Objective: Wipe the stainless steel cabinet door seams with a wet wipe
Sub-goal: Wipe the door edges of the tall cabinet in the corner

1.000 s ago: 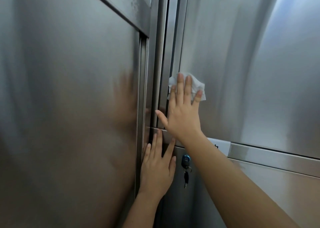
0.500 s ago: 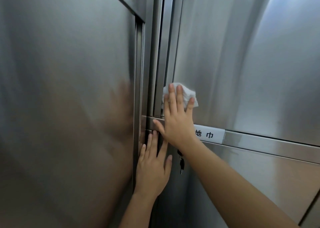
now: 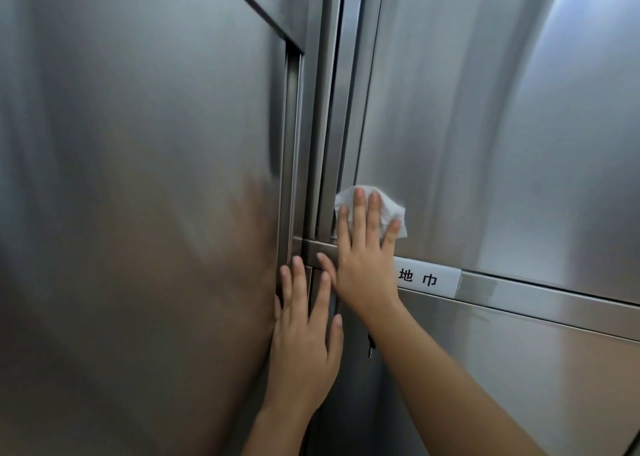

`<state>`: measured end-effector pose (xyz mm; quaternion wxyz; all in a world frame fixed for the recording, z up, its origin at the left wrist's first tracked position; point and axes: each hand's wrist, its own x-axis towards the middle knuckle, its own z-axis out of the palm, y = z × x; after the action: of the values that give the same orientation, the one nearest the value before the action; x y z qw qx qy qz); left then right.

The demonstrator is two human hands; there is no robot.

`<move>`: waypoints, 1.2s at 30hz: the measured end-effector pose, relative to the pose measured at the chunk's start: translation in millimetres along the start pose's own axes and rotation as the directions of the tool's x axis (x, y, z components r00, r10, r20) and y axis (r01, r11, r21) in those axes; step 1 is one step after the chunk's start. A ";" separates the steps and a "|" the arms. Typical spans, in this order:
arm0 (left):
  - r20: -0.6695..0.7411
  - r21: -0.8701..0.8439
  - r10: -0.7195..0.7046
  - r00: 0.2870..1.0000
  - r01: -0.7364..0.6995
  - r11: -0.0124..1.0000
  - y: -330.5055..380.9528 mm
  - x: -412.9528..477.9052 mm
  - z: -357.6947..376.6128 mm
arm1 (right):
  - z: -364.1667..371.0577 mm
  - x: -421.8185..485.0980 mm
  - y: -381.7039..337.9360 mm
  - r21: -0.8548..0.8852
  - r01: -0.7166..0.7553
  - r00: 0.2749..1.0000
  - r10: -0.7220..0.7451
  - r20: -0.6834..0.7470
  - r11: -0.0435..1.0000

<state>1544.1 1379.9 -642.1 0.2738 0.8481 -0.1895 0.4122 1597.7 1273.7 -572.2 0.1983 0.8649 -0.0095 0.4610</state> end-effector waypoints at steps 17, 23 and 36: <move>-0.024 -0.089 -0.034 0.999 0.031 0.996 3.2 2.3 0.4 | 6.1 -5.2 2.5 -0.019 0.032 0.998 -0.033 -0.044 0.999; -0.016 -0.100 -0.051 0.999 0.049 0.994 3.3 1.7 1.3 | -1.7 7.6 14.2 -0.108 0.112 0.992 -0.117 -0.037 0.988; -0.037 0.002 -0.043 0.998 0.044 0.999 3.6 1.3 2.9 | 2.2 -14.8 5.0 -0.034 0.088 0.996 -0.088 -0.004 0.996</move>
<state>1544.6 1375.2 -641.5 0.2850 0.8445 -0.1653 0.4222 1590.0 1265.8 -583.5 0.2332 0.8598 0.0213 0.4538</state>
